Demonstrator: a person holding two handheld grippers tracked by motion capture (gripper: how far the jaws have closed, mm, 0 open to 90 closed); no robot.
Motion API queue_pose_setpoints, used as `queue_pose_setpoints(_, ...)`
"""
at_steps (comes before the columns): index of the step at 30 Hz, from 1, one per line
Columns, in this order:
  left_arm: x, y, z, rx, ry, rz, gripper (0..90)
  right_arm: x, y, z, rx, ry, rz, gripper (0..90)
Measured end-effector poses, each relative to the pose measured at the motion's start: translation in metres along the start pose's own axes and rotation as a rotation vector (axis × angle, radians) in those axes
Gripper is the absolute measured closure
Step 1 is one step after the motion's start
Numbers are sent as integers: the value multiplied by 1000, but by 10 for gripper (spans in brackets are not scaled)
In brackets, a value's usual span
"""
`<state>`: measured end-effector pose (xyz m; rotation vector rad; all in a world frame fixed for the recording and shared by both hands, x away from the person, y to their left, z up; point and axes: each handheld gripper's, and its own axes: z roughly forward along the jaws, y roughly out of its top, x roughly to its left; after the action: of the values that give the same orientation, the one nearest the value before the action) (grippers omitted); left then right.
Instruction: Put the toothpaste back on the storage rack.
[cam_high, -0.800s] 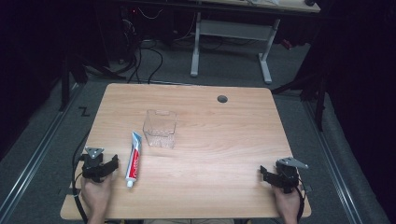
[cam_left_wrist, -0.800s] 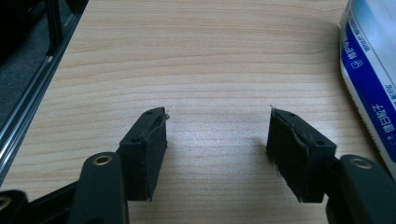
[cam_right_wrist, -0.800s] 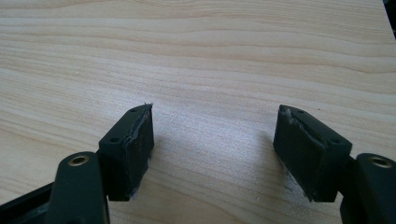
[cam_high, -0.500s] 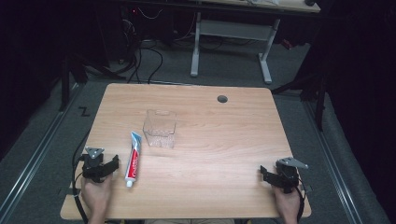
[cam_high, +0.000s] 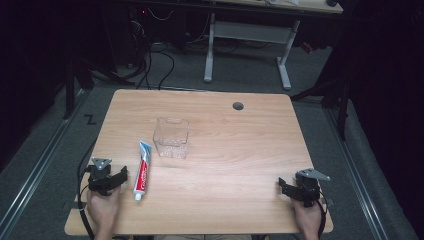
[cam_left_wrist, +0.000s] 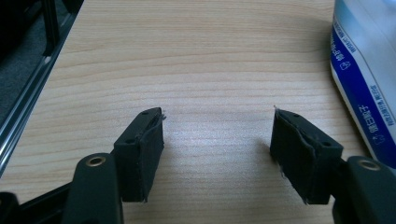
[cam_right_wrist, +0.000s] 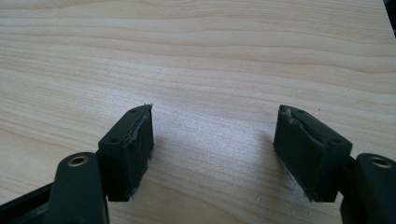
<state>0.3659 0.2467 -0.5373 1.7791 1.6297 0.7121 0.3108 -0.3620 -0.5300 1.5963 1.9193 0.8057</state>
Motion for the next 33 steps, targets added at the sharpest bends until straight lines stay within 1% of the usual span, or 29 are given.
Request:
queue_pose_setpoints(14, 0, 0, 0, 0, -2, -2, 349, 0, 0, 0, -2, 1, -4, 287)
queue_pose_setpoints(26, 1, 0, 0, -2, -11, -11, 345, 1, 0, 0, -1, 0, -2, 288)
queue_pose_setpoints(33, 0, 0, 0, -1, -3, -6, 342, 0, 0, 0, -1, 0, -2, 288)
